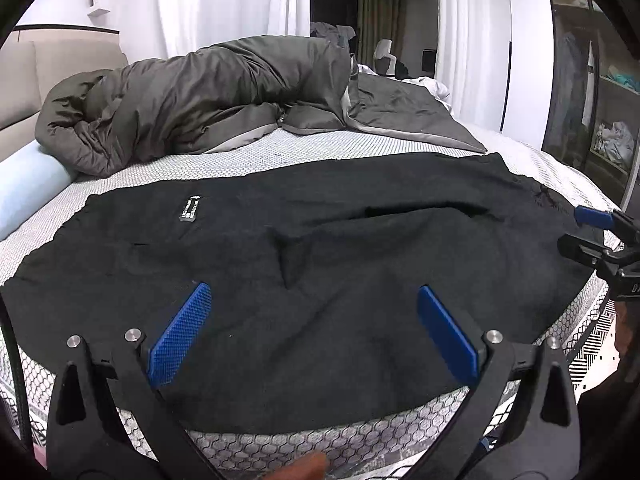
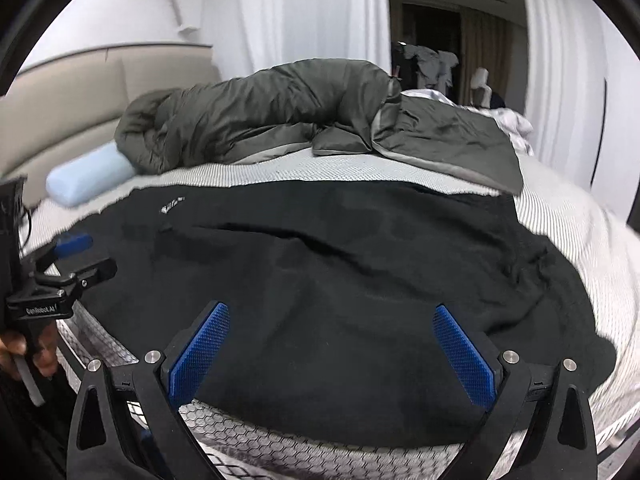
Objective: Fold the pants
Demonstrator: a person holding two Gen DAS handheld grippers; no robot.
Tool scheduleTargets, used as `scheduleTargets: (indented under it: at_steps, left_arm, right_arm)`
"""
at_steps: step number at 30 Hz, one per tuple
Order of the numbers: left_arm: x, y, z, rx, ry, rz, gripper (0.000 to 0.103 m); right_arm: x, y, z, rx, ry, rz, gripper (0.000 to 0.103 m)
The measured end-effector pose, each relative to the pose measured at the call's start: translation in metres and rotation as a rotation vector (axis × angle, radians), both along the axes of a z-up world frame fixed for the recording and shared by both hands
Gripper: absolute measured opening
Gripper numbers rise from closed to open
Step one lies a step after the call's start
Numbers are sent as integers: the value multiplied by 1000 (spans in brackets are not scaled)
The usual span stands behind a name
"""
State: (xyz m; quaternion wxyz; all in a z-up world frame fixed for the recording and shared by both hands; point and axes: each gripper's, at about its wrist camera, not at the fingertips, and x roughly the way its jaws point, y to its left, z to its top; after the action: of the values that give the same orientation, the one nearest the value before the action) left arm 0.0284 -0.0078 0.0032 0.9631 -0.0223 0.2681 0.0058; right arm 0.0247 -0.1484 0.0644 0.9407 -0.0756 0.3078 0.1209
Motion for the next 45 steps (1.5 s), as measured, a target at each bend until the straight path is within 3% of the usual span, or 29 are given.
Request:
scheduleTargets:
  at_steps: [3, 7, 11, 12, 14, 17, 18, 21, 25, 27, 31, 35, 38, 42, 45]
  left_arm:
    - [12, -5, -2, -12, 24, -23, 103]
    - [43, -20, -15, -47, 137, -106, 103]
    - [68, -23, -42, 20, 276, -123, 103]
    - [68, -17, -47, 39, 286, -125, 103]
    - [62, 0, -48, 51, 272, -108, 103]
    - [56, 38, -49, 35, 277, -47, 103]
    - [55, 52, -50, 28, 283, -21, 103]
    - [50, 91, -49, 19, 288, 45, 103]
    - [52, 123, -44, 57, 286, 122, 103]
    - [55, 127, -38, 9, 281, 118, 102]
    - [66, 97, -21, -5, 248, 4, 102]
    - [111, 41, -11, 49, 294, -150, 102]
    - [145, 16, -7, 76, 303, -206, 102]
    - [172, 23, -33, 18, 403, -164, 102]
    - [177, 51, -42, -22, 435, -133, 102]
  right_arm:
    - [11, 6, 2, 14, 18, 18, 103]
    - [32, 23, -9, 4, 80, 43, 103]
    - [53, 44, -48, -133, 235, 103, 103]
    - [53, 45, -58, -196, 252, 109, 103]
    - [50, 29, -59, -217, 232, 100, 103]
    - [50, -14, -49, -212, 191, -37, 103]
    - [50, -38, -48, -239, 168, -129, 103]
    - [52, -104, -48, -217, 193, -335, 103]
    - [54, -125, -46, -193, 197, -363, 103]
    - [50, -112, -37, -227, 148, -376, 103]
    - [43, -67, -9, -207, 68, -258, 103]
    - [80, -24, -11, -111, 194, -87, 103]
    - [111, 12, -29, -122, 245, -10, 103]
    - [136, 24, -64, -210, 315, 13, 103]
    - [139, 6, -62, -228, 309, -19, 103]
